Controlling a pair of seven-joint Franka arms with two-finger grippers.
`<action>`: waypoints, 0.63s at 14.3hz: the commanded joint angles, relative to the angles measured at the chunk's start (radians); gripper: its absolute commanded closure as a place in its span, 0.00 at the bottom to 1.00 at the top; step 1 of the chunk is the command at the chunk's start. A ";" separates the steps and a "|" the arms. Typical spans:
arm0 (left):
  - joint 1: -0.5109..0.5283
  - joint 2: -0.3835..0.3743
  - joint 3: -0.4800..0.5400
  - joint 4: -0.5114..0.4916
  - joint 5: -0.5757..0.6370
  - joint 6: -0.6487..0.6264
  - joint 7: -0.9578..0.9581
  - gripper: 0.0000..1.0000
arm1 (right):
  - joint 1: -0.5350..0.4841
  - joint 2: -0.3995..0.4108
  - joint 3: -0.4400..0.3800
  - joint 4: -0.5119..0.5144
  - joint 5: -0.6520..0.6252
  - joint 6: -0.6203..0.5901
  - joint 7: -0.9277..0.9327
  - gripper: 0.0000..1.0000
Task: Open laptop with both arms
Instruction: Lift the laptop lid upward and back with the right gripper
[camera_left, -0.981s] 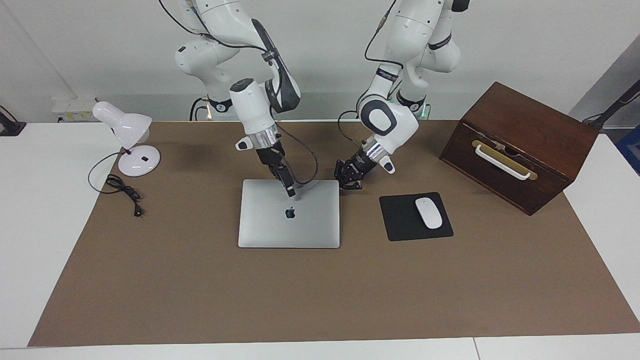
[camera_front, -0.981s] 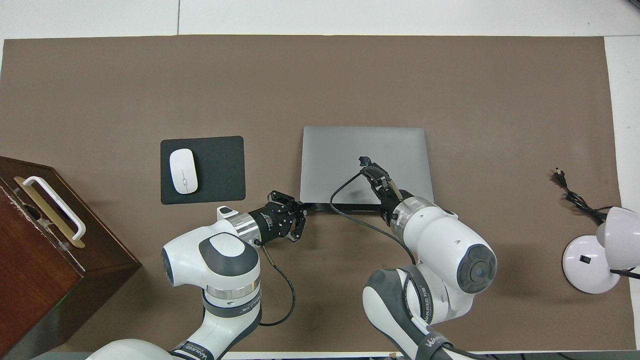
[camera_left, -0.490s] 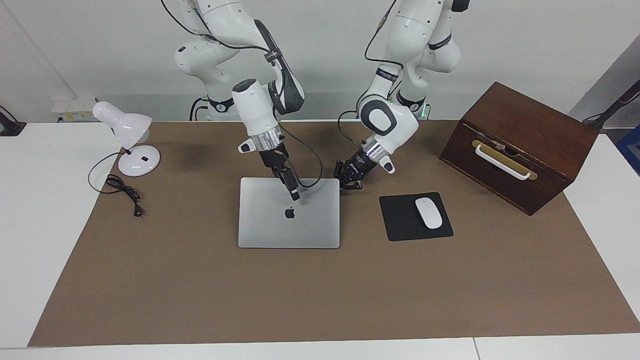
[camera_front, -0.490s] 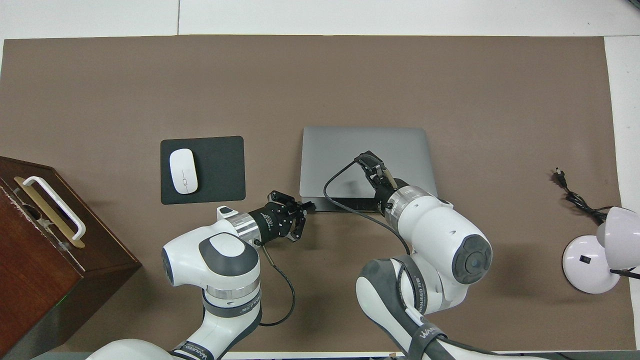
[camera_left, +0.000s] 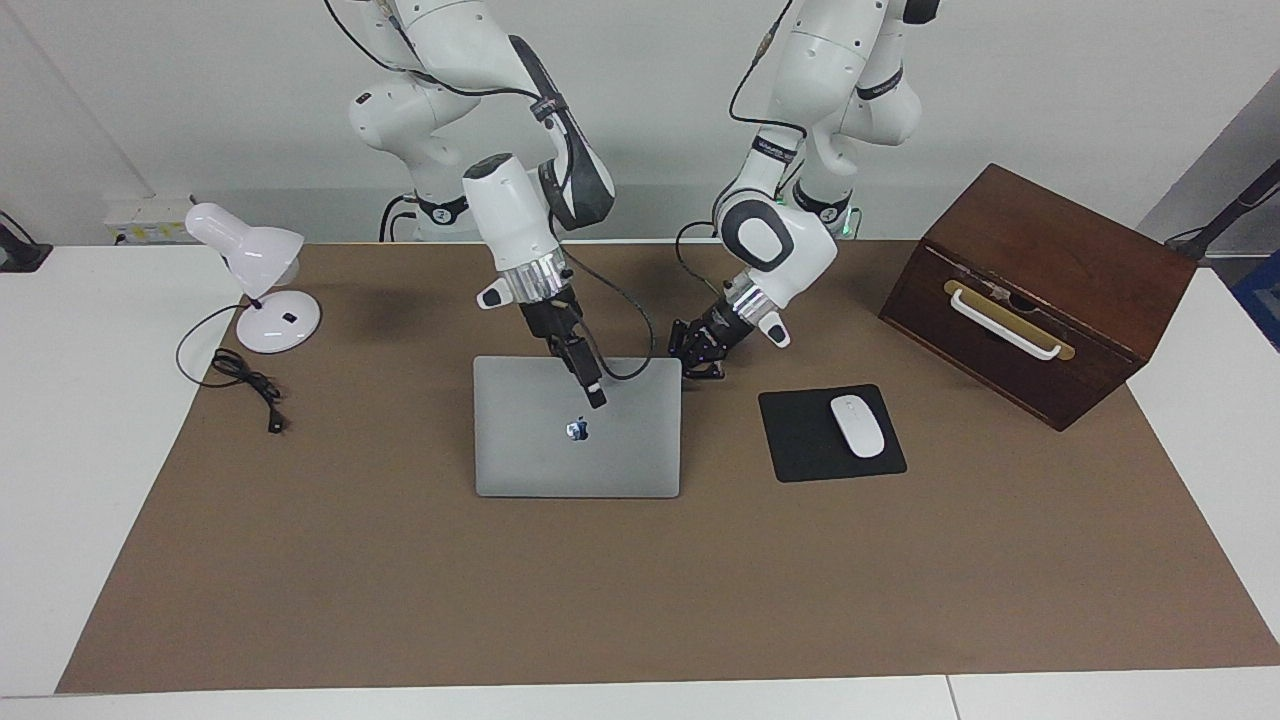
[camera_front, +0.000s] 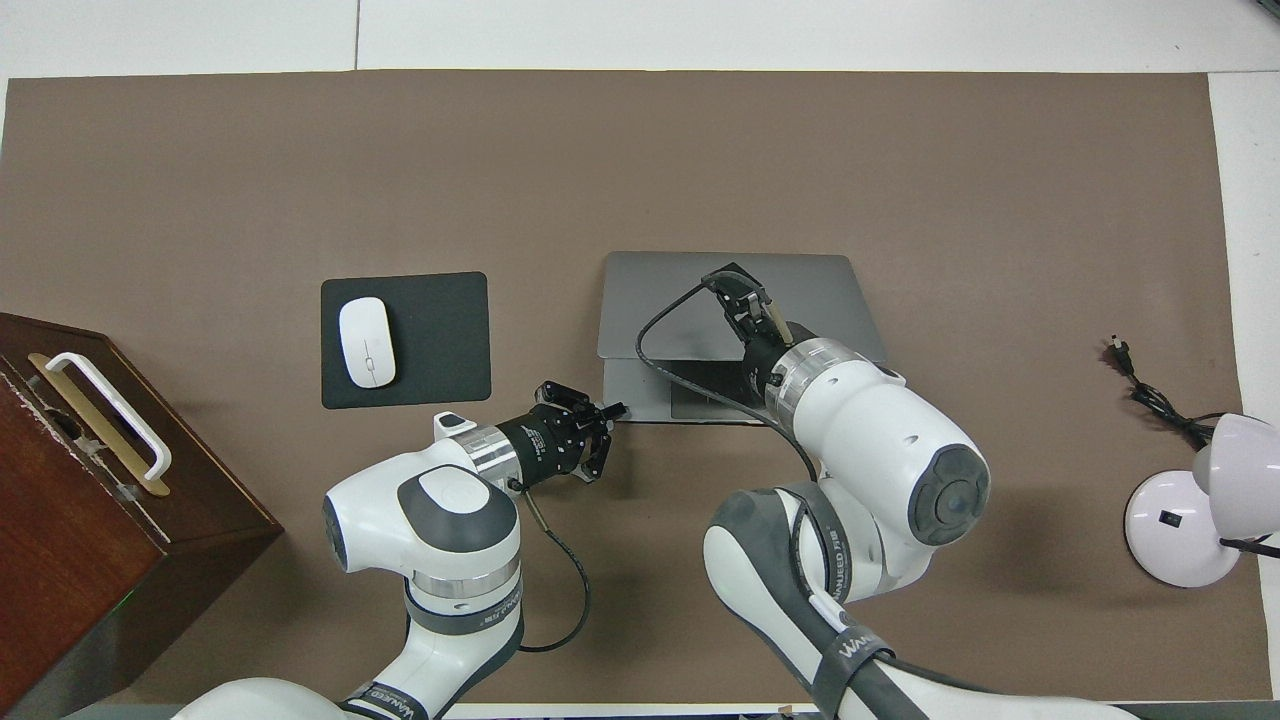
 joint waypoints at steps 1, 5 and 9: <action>-0.004 0.050 0.012 0.022 -0.027 0.010 0.035 1.00 | -0.038 0.063 0.005 0.083 0.040 0.001 -0.078 0.00; 0.006 0.050 0.012 0.024 -0.027 0.003 0.035 1.00 | -0.082 0.088 0.005 0.164 0.038 -0.075 -0.127 0.00; 0.008 0.050 0.012 0.024 -0.029 0.005 0.035 1.00 | -0.121 0.109 0.003 0.237 0.035 -0.143 -0.170 0.00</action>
